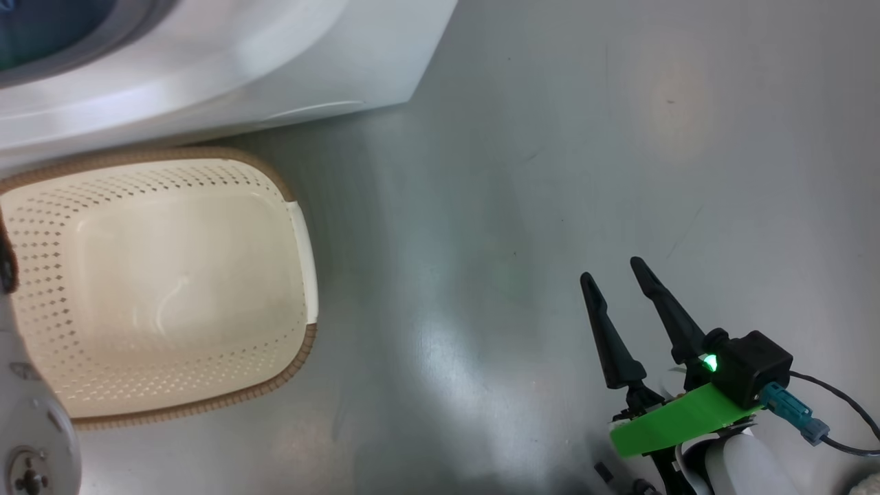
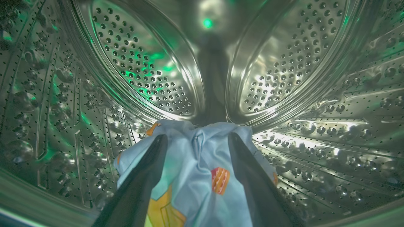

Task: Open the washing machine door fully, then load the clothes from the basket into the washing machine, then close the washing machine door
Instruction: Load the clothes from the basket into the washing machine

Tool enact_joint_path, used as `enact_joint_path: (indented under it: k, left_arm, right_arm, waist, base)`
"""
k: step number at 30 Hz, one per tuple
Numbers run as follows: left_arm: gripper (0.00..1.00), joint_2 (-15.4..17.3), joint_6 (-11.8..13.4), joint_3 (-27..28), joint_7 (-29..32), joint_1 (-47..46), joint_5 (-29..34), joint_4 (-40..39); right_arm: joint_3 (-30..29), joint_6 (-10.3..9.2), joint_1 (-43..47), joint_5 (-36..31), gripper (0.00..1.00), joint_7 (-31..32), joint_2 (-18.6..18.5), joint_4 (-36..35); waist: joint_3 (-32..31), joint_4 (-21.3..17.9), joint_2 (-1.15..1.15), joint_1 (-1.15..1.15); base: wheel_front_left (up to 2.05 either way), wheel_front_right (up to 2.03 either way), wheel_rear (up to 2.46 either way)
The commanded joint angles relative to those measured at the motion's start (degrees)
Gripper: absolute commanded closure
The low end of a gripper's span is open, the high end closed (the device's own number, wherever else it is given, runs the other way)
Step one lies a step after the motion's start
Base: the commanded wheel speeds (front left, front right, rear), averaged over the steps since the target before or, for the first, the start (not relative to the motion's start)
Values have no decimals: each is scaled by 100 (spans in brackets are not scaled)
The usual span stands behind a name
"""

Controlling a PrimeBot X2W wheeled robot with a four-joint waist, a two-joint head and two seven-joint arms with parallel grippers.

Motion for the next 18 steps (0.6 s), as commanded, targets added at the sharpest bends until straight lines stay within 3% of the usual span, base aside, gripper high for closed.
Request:
enact_joint_path:
  k: [1, 18]
  left_arm:
    - [0, 216, -15, -15, -12, 154, -23, -117]
    - [0, -50, -50, -263, -12, 1001, -75, -795]
  right_arm:
    - [106, 9, 30, -1, 0, -27, -15, -79]
    - [-34, 9, -94, -24, 0, -27, -15, -23]
  waist:
    - [-67, 46, 0, 0]
    - [-337, 349, 0, 0]
  base:
    - [0, 0, 0]
    - [0, 0, 0]
